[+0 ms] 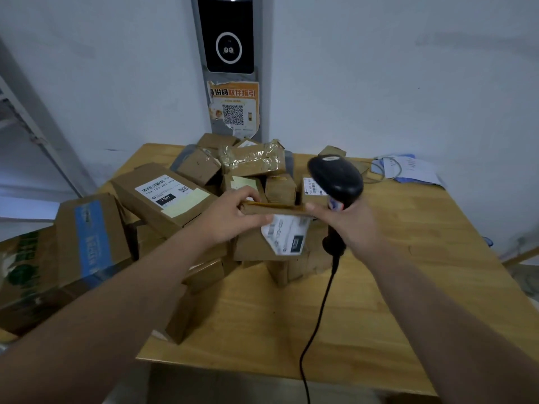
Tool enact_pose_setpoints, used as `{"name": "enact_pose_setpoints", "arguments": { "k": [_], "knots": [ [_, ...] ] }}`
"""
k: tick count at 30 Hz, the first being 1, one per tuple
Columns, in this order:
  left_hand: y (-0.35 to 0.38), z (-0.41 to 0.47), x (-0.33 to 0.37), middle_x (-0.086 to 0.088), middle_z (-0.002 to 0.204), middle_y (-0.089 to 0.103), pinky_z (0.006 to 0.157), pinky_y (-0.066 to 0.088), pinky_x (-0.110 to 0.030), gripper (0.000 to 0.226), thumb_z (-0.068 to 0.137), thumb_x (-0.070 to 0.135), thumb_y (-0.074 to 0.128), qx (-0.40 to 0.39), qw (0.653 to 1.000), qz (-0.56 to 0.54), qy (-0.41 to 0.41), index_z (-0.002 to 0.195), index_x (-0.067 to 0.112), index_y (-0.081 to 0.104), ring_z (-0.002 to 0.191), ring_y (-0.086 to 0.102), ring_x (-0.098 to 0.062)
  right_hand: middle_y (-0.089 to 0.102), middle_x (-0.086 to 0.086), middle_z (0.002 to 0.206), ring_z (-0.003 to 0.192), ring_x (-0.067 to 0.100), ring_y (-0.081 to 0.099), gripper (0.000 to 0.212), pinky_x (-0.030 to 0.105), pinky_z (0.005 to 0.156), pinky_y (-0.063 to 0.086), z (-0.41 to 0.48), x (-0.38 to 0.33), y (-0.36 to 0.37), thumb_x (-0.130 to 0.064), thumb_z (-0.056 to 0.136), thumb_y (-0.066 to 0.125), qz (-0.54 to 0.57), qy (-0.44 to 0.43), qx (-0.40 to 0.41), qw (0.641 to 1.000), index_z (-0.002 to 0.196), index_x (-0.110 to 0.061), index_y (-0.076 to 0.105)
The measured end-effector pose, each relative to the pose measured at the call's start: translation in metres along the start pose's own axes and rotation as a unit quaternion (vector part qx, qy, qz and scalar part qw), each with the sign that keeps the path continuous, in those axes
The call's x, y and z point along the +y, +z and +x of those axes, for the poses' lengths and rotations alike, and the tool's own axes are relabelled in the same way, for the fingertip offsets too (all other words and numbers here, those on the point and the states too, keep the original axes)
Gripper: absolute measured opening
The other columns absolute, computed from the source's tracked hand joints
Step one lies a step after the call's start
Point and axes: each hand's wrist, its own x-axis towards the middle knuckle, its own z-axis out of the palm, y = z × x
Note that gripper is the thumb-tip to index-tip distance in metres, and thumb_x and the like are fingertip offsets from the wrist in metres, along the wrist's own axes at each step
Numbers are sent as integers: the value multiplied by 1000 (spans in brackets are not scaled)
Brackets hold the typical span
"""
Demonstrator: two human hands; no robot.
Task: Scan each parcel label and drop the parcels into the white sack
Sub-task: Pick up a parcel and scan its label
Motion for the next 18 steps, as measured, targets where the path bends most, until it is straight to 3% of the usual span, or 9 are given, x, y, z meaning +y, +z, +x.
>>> {"name": "enact_pose_setpoints", "arguments": {
  "k": [3, 6, 9, 12, 13, 16, 18],
  "knots": [
    [-8, 8, 11, 4, 107, 60, 84, 49, -34, 31, 74, 46, 78, -86, 996, -3, 35, 99, 33, 65, 101, 58, -14, 70, -5, 99, 89, -6, 63, 39, 17, 79, 50, 1, -14, -7, -19, 73, 82, -100, 30, -184, 977, 106, -21, 62],
    [-11, 13, 19, 9, 99, 68, 86, 50, -33, 30, 61, 50, 78, -140, 988, -55, 47, 87, 36, 69, 98, 64, -9, 72, 2, 110, 104, 14, 68, 55, 39, 96, 52, -1, 1, -5, -20, 65, 86, -34, 98, -255, 961, 115, -20, 63],
    [-9, 16, 12, 6, 107, 67, 91, 52, -41, 42, 58, 57, 75, -159, 986, -36, 34, 92, 35, 65, 102, 64, -17, 73, 5, 109, 105, 21, 68, 55, 46, 98, 50, -9, 22, 2, -12, 66, 86, 25, 129, -234, 963, 116, -18, 63],
    [-1, 16, 7, 10, 123, 56, 93, 48, -36, 57, 63, 57, 77, -135, 991, -12, 14, 111, 36, 55, 114, 55, -15, 76, 3, 99, 96, 19, 72, 40, 43, 89, 55, -18, 33, 12, -3, 72, 81, 55, 132, -167, 976, 106, -19, 66],
    [2, 15, 8, 9, 129, 52, 93, 47, -33, 62, 69, 55, 77, -107, 994, -5, 7, 121, 35, 51, 117, 53, -15, 76, 3, 96, 93, 20, 72, 36, 42, 86, 56, -20, 36, 15, -2, 74, 80, 76, 138, -138, 978, 104, -18, 66],
    [16, 6, 11, 2, 146, 37, 100, 36, -30, 84, 78, 52, 71, 77, 997, -2, -7, 146, 25, 30, 131, 39, -16, 76, 7, 96, 90, 23, 73, 29, 38, 77, 59, -23, 40, 23, -5, 77, 78, 140, 161, -46, 976, 103, -13, 67],
    [29, -1, 6, 0, 155, 23, 111, 31, -36, 108, 70, 54, 77, 93, 991, -86, -32, 152, 29, 12, 139, 28, -17, 76, 7, 91, 84, 20, 73, 24, 34, 70, 61, -25, 42, 25, -5, 80, 76, 187, 168, 10, 968, 102, -11, 68]
  ]
}}
